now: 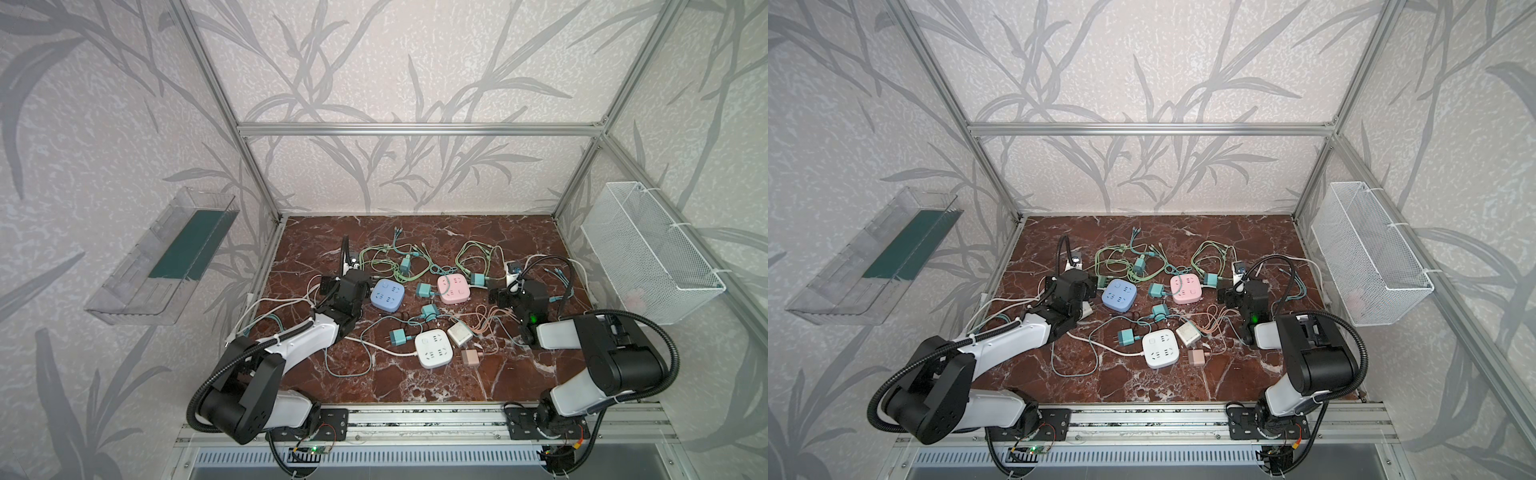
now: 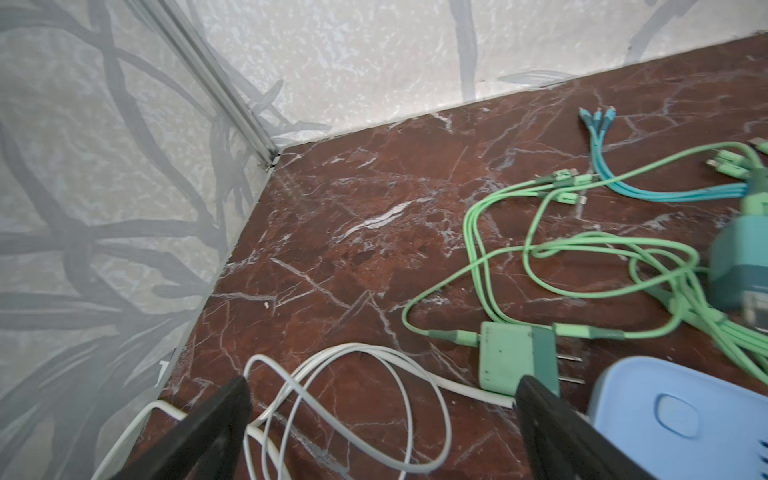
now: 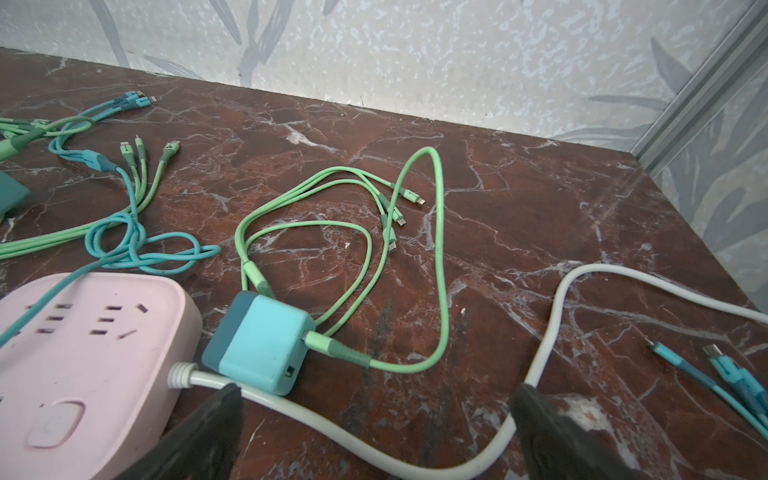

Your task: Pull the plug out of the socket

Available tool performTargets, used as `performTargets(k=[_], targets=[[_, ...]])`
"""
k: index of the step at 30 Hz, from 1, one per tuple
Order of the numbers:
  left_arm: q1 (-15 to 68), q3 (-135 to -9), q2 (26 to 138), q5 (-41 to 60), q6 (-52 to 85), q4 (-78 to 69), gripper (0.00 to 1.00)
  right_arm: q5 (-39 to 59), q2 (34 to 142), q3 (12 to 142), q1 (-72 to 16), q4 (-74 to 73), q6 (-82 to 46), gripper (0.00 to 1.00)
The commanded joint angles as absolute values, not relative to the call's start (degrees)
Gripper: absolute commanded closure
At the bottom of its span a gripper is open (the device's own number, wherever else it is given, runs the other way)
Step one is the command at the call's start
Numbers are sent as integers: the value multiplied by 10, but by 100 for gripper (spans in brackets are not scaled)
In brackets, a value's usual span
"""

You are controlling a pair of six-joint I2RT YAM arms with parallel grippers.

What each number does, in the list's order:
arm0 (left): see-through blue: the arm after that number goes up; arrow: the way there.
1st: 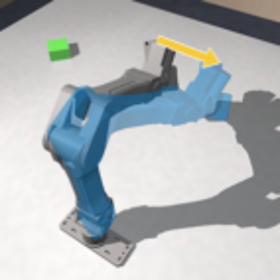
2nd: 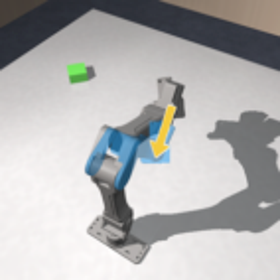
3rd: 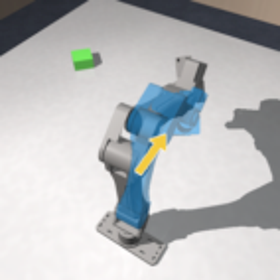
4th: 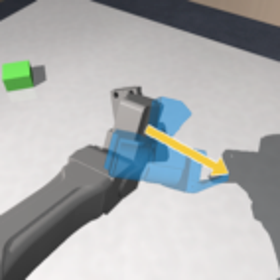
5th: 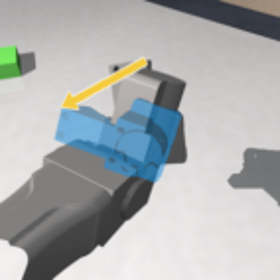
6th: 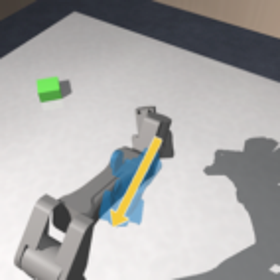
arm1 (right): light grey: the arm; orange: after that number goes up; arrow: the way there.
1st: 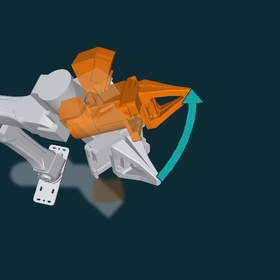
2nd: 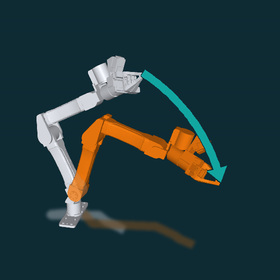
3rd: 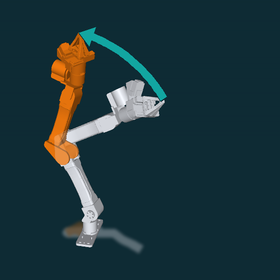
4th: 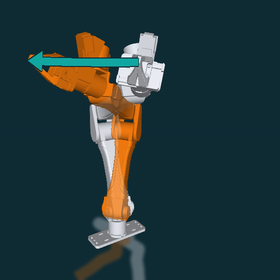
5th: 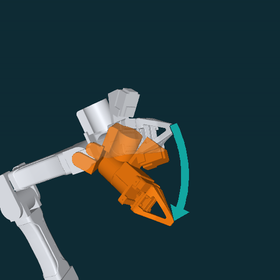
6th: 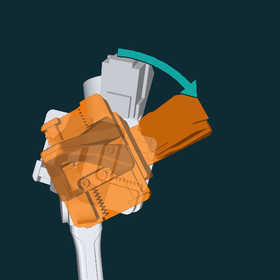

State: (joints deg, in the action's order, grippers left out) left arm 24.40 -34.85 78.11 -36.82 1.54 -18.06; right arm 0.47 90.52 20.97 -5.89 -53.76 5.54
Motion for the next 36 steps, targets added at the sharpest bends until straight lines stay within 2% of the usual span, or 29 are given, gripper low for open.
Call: performTargets(k=[1,8,15,18,21,23,24,26,29,30,36], targets=[[218,-342,778,-405,-2,-239,1,0,909,215,-57,-560,50,1],[174,-273,797,-408,-48,-360,1,0,908,214,-56,-561,49,1],[112,-196,859,-293,-73,-589,1,0,908,215,-56,-560,50,1],[85,-203,880,-274,-43,-581,1,0,909,214,-56,-561,50,1],[51,-196,874,-205,-12,-575,1,0,909,214,-56,-561,49,1],[22,-187,901,-154,11,-604,4,0,909,215,-56,-560,50,1],[15,-189,913,-150,8,-621,10,0,909,215,-56,-560,49,1],[8,-205,888,-122,21,-543,10,0,909,215,-56,-560,50,1],[4,-212,903,-137,22,-559,9,0,909,214,-56,-561,50,1],[3,-212,900,-146,28,-552,1,0,909,215,-56,-560,49,1],[4,-211,901,-152,28,-558,1,0,909,215,-56,-560,49,1]])
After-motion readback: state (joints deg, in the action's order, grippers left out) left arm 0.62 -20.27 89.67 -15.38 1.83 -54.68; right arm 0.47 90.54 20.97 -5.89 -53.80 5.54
